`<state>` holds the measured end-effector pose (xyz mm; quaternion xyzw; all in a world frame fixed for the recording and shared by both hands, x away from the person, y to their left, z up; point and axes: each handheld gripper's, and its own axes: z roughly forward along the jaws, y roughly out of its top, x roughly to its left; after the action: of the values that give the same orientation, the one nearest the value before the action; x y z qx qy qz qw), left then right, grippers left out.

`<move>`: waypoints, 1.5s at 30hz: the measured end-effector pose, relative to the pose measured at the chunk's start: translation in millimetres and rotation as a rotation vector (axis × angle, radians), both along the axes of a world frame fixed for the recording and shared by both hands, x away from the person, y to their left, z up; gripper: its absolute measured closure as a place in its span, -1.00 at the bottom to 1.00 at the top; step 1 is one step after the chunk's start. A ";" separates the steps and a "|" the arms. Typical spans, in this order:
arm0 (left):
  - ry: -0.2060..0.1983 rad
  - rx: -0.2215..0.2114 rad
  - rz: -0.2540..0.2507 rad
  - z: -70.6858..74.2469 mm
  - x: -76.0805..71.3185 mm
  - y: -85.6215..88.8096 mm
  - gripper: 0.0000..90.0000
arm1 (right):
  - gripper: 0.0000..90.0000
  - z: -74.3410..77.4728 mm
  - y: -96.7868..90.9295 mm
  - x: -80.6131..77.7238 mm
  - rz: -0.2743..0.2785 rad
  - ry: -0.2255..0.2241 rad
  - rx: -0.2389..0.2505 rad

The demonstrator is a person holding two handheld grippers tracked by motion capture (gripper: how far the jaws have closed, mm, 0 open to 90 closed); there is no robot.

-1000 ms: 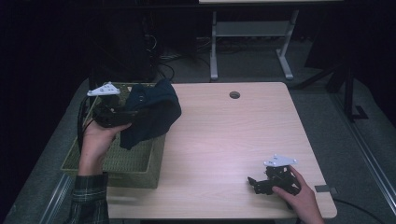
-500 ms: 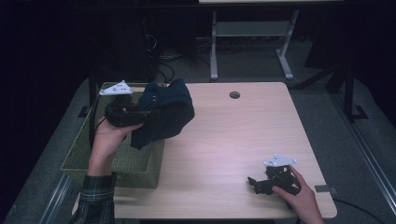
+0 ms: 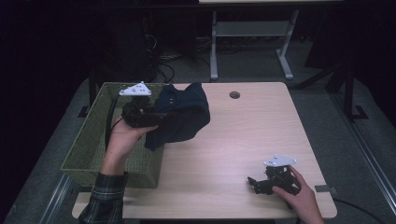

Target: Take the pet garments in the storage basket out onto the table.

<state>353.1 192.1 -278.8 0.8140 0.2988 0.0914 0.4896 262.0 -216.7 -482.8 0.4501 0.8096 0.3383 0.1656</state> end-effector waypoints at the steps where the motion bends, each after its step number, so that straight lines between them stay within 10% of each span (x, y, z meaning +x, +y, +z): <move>1: 0.002 -0.001 -0.005 -1.0 0.1 -2.8 0.45 | -1.00 0.0 0.0 0.0 0.000 0.000 0.000; 26: 0.029 0.084 -0.103 -39.4 14.8 -93.2 0.45 | -1.00 0.0 -0.2 0.1 0.001 -0.003 -0.002; 45: 0.082 0.237 -0.170 -104.0 31.4 -179.2 0.44 | -1.00 0.0 -0.1 -0.2 0.000 0.002 -0.002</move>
<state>384.5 12.9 -382.8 0.8915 0.2357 0.0510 0.3835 261.9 -216.8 -482.8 0.4501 0.8101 0.3373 0.1652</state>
